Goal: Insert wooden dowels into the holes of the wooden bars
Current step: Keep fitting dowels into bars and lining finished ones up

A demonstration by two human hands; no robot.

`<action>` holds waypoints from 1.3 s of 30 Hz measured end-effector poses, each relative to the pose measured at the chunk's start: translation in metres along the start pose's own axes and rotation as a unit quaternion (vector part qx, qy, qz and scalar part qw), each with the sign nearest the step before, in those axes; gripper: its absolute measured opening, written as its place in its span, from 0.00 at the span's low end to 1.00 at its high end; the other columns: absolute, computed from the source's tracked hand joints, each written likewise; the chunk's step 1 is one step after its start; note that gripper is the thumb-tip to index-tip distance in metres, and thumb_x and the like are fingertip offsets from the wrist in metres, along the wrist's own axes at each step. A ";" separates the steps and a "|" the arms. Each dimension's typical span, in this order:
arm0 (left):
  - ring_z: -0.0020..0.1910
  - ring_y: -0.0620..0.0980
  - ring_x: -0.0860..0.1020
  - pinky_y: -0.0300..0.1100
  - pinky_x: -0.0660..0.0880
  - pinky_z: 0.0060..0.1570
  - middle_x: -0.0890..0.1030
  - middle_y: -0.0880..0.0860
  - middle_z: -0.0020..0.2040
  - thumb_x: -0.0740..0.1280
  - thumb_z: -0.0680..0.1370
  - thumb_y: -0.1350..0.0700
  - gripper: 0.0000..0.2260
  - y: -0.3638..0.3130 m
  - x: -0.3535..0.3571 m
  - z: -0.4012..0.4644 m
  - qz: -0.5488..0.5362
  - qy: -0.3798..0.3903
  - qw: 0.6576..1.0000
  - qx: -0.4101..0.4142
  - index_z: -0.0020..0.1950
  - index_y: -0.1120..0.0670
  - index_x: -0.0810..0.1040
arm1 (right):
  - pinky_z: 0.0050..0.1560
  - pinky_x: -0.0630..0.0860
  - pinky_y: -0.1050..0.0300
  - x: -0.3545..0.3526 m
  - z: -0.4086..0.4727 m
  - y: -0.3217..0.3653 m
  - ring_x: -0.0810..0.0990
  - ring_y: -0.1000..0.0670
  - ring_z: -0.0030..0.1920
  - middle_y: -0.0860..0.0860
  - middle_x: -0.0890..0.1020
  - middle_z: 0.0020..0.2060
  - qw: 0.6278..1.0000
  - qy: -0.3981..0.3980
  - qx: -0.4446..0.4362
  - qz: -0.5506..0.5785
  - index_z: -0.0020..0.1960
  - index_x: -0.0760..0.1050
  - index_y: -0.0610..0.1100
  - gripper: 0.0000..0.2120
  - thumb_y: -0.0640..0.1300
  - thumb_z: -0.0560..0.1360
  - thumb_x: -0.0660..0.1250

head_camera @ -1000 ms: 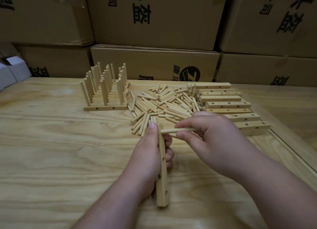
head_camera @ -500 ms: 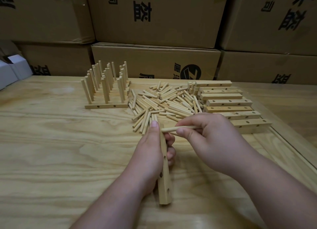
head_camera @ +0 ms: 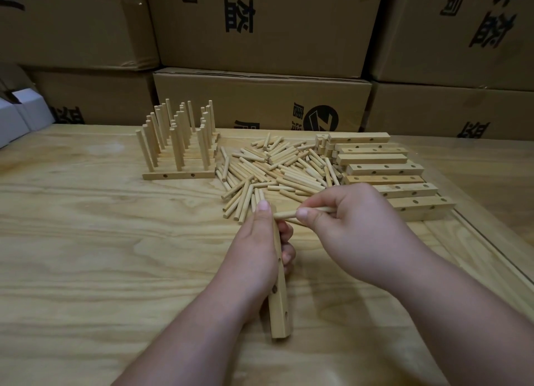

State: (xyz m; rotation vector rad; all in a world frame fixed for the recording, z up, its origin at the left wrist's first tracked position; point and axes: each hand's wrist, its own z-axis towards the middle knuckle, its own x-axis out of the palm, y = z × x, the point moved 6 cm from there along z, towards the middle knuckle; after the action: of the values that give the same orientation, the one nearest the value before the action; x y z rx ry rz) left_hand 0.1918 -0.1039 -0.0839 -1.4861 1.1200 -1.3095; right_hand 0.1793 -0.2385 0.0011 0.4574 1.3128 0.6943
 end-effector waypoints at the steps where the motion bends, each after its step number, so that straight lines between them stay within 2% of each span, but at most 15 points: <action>1: 0.24 0.47 0.70 0.40 0.68 0.24 0.77 0.50 0.35 0.52 0.85 0.40 0.23 0.001 0.000 0.001 0.001 0.002 1.000 0.002 0.47 0.56 0.75 | 0.32 0.74 0.69 0.000 0.000 -0.001 0.81 0.61 0.37 0.59 0.82 0.34 1.000 0.001 0.009 0.003 0.40 0.79 0.58 0.07 0.54 0.77 0.71; 6: 0.25 0.47 0.71 0.42 0.69 0.25 0.78 0.49 0.36 0.54 0.75 0.33 0.26 0.004 -0.001 0.002 0.020 0.012 1.000 0.019 0.46 0.55 0.76 | 0.30 0.73 0.62 0.000 -0.001 -0.005 0.81 0.56 0.32 0.57 0.82 0.35 0.998 0.000 0.060 0.037 0.46 0.82 0.55 0.05 0.56 0.76 0.72; 9: 0.25 0.46 0.71 0.42 0.69 0.26 0.78 0.48 0.35 0.54 0.73 0.33 0.27 0.003 -0.001 0.003 0.029 0.008 0.999 0.024 0.47 0.56 0.76 | 0.31 0.73 0.63 -0.001 -0.001 -0.006 0.82 0.56 0.31 0.59 0.82 0.37 0.995 -0.006 0.085 0.042 0.42 0.80 0.56 0.07 0.57 0.75 0.72; 12: 0.26 0.47 0.72 0.42 0.69 0.26 0.78 0.50 0.36 0.54 0.78 0.33 0.27 0.002 0.000 0.002 0.018 0.009 1.000 0.020 0.48 0.56 0.76 | 0.30 0.75 0.62 -0.001 -0.002 -0.004 0.82 0.56 0.30 0.60 0.80 0.35 0.996 -0.009 0.086 0.032 0.39 0.78 0.57 0.09 0.57 0.75 0.72; 15: 0.27 0.48 0.75 0.40 0.73 0.26 0.78 0.53 0.34 0.54 0.84 0.38 0.26 0.001 -0.001 0.002 -0.024 0.013 1.000 -0.007 0.48 0.59 0.78 | 0.36 0.83 0.53 -0.001 -0.002 -0.001 0.83 0.54 0.35 0.59 0.82 0.38 0.997 -0.004 0.065 0.043 0.42 0.80 0.57 0.07 0.58 0.75 0.71; 17: 0.32 0.50 0.80 0.42 0.78 0.32 0.81 0.56 0.35 0.55 0.84 0.40 0.27 -0.001 -0.003 0.003 -0.060 0.011 0.998 -0.012 0.46 0.61 0.80 | 0.41 0.82 0.52 0.000 -0.001 0.002 0.81 0.57 0.40 0.60 0.82 0.40 0.995 0.007 0.054 0.082 0.52 0.81 0.59 0.14 0.66 0.73 0.67; 19: 0.39 0.53 0.84 0.47 0.81 0.41 0.82 0.57 0.38 0.55 0.85 0.42 0.25 -0.005 -0.005 0.003 -0.113 0.003 0.994 -0.004 0.44 0.59 0.81 | 0.36 0.79 0.54 -0.002 0.000 -0.001 0.80 0.58 0.35 0.56 0.82 0.36 0.980 -0.008 0.082 0.179 0.56 0.77 0.60 0.24 0.74 0.70 0.58; 20: 0.43 0.55 0.85 0.49 0.80 0.45 0.82 0.57 0.38 0.54 0.85 0.43 0.25 -0.008 -0.005 0.003 -0.139 -0.002 0.990 -0.002 0.43 0.58 0.80 | 0.33 0.77 0.54 -0.003 0.001 -0.006 0.79 0.56 0.31 0.54 0.82 0.33 0.968 -0.022 0.102 0.226 0.56 0.77 0.59 0.25 0.74 0.72 0.55; 22: 0.47 0.56 0.84 0.52 0.78 0.50 0.83 0.58 0.40 0.53 0.86 0.44 0.24 -0.011 -0.005 0.002 -0.172 -0.006 0.985 -0.004 0.42 0.56 0.80 | 0.29 0.75 0.54 0.001 0.003 -0.016 0.77 0.52 0.28 0.51 0.81 0.30 0.950 -0.041 0.149 0.270 0.52 0.79 0.53 0.24 0.68 0.79 0.52; 25: 0.47 0.55 0.84 0.52 0.80 0.47 0.84 0.59 0.44 0.53 0.85 0.43 0.26 -0.012 -0.003 0.001 -0.203 -0.002 0.979 -0.023 0.40 0.55 0.82 | 0.29 0.74 0.54 0.023 0.001 -0.026 0.77 0.50 0.27 0.49 0.84 0.31 0.944 0.043 0.216 0.247 0.45 0.82 0.45 0.17 0.55 0.82 0.61; 28: 0.41 0.56 0.85 0.56 0.82 0.41 0.86 0.57 0.45 0.52 0.84 0.41 0.31 -0.011 0.000 -0.001 -0.217 0.022 0.975 -0.040 0.33 0.53 0.86 | 0.30 0.74 0.58 0.043 -0.007 -0.023 0.81 0.52 0.30 0.51 0.86 0.33 0.951 0.134 0.195 0.198 0.46 0.83 0.47 0.10 0.52 0.79 0.68; 31: 0.45 0.55 0.86 0.58 0.82 0.46 0.87 0.55 0.46 0.51 0.84 0.39 0.32 -0.009 0.001 0.000 -0.189 0.033 0.981 -0.040 0.34 0.51 0.87 | 0.24 0.70 0.66 0.043 -0.009 -0.019 0.79 0.58 0.26 0.55 0.82 0.26 0.957 0.128 0.165 0.201 0.47 0.82 0.48 0.03 0.47 0.77 0.72; 35: 0.53 0.54 0.85 0.53 0.81 0.55 0.87 0.56 0.50 0.52 0.83 0.38 0.31 -0.005 -0.003 0.004 -0.164 0.020 0.986 -0.031 0.37 0.50 0.88 | 0.37 0.77 0.59 0.027 -0.004 -0.019 0.81 0.57 0.34 0.55 0.86 0.34 0.969 0.128 0.151 0.149 0.42 0.86 0.51 0.07 0.47 0.77 0.71; 37: 0.47 0.51 0.86 0.50 0.82 0.49 0.87 0.53 0.47 0.56 0.82 0.36 0.28 -0.005 -0.008 0.005 -0.149 -0.002 0.988 -0.025 0.38 0.50 0.88 | 0.39 0.75 0.57 0.013 0.000 -0.020 0.80 0.55 0.35 0.54 0.85 0.34 0.972 0.129 0.145 0.129 0.42 0.85 0.55 0.08 0.47 0.77 0.70; 39: 0.37 0.47 0.82 0.45 0.79 0.36 0.85 0.50 0.41 0.58 0.80 0.35 0.26 -0.004 -0.012 0.005 -0.151 -0.027 0.988 -0.030 0.37 0.49 0.87 | 0.37 0.73 0.55 0.003 0.001 -0.019 0.76 0.54 0.33 0.54 0.81 0.31 0.971 0.153 0.130 0.126 0.43 0.84 0.56 0.08 0.47 0.78 0.69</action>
State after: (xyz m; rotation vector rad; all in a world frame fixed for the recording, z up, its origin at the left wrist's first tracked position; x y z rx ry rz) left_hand 0.1966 -0.0910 -0.0831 -1.7778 0.9320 -1.4385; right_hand 0.1848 -0.2501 -0.0134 0.7614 1.6660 0.8311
